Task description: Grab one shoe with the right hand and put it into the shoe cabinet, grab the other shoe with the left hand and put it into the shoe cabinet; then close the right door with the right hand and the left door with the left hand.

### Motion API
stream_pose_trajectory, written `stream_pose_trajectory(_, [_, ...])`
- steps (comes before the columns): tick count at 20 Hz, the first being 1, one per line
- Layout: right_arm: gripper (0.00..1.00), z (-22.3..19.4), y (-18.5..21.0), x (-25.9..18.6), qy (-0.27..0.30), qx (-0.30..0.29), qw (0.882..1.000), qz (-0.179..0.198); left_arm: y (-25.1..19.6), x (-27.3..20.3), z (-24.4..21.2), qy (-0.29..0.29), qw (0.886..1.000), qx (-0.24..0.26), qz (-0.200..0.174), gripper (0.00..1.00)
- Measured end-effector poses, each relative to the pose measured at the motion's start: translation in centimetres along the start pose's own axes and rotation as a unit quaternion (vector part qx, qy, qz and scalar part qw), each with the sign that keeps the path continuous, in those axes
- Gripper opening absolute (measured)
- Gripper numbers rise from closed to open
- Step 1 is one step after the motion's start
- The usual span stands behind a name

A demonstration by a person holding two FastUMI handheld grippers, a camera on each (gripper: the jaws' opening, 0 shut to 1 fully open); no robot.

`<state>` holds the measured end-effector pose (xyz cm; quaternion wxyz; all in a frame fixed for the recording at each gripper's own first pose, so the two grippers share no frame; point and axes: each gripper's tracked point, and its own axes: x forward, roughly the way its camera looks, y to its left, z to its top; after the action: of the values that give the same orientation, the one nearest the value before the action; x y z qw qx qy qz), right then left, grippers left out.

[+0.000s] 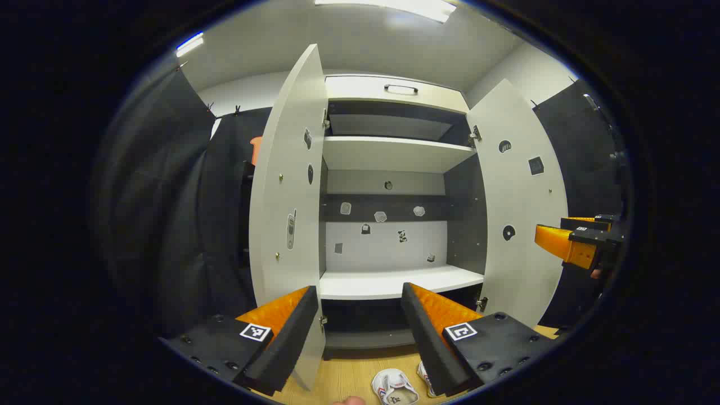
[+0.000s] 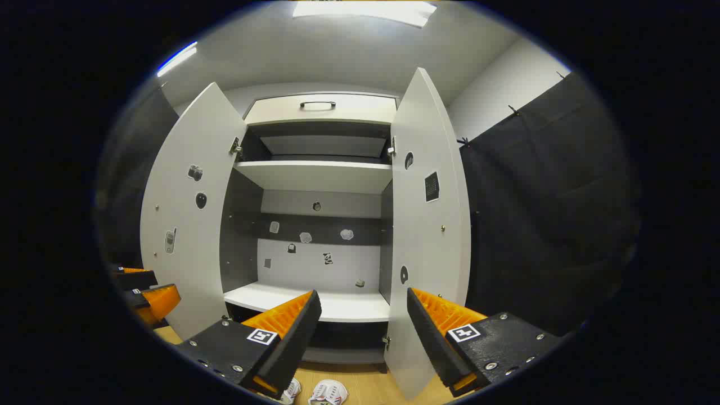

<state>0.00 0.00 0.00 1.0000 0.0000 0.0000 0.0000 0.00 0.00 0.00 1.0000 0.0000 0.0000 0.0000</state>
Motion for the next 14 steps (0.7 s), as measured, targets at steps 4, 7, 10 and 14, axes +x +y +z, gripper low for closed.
stream_pose_trajectory(4, [0.94,0.19,0.19,0.11,-0.002,-0.002,1.000,0.001,0.37,0.10,0.12,-0.002,1.000,0.003,0.005,0.96])
stream_pose_trajectory(7, [0.94,0.04,0.31,0.16,0.002,-0.001,1.000,0.003,0.42,0.16,-0.12,0.001,1.000,0.001,0.006,0.96])
stream_pose_trajectory(10, [0.94,0.06,0.35,0.19,0.001,-0.002,1.000,0.003,0.36,0.12,-0.34,0.004,1.000,0.001,0.006,0.96])
stream_pose_trajectory(14, [0.94,-0.20,0.72,0.39,0.005,-0.004,1.000,0.005,0.03,0.19,-0.44,0.005,1.000,0.002,0.001,0.96])
